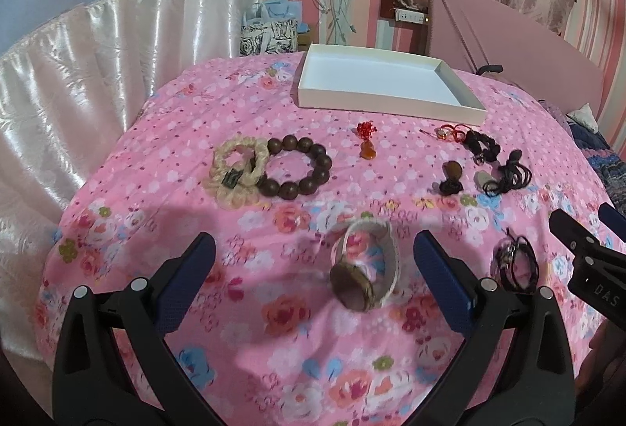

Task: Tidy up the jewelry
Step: 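Grasp the red-string amber gourd charm with the left gripper while the right gripper grasps the red-string pendant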

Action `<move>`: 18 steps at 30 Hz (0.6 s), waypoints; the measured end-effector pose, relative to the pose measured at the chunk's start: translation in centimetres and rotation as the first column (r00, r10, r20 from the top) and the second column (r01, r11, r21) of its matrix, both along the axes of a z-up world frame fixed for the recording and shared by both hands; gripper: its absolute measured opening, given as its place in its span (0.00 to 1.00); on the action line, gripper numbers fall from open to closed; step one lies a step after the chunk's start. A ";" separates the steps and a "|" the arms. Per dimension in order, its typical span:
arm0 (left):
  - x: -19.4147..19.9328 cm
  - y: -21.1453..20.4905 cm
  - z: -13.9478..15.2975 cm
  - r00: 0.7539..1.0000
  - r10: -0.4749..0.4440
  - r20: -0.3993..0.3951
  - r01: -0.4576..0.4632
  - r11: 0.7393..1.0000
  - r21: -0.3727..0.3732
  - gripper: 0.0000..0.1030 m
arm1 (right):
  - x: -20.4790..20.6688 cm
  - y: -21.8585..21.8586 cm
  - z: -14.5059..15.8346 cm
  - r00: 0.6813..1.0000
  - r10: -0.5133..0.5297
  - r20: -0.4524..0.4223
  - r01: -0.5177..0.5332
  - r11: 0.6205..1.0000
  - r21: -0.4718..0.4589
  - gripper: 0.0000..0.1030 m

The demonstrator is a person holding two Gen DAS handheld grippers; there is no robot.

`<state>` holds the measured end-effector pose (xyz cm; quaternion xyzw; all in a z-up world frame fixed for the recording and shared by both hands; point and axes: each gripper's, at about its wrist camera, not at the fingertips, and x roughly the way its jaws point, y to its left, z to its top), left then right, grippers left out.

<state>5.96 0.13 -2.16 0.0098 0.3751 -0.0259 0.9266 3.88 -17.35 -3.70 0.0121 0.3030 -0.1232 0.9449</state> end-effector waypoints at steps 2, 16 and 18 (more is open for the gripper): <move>1.1 -0.1 0.2 1.000 -0.003 -0.003 0.003 1.000 -0.003 0.97 | 1.1 -0.1 0.5 1.000 0.001 0.008 -0.001 1.000 -0.010 0.98; 10.2 -2.6 1.2 0.998 -0.052 -0.025 0.052 0.999 0.005 0.97 | 10.1 -1.1 1.2 0.998 0.035 -0.053 -0.037 0.999 -0.033 0.98; 11.2 -2.6 1.3 0.998 -0.052 -0.028 0.052 0.999 -0.002 0.97 | 11.1 -1.3 1.3 0.997 0.042 -0.064 -0.043 0.999 -0.015 0.98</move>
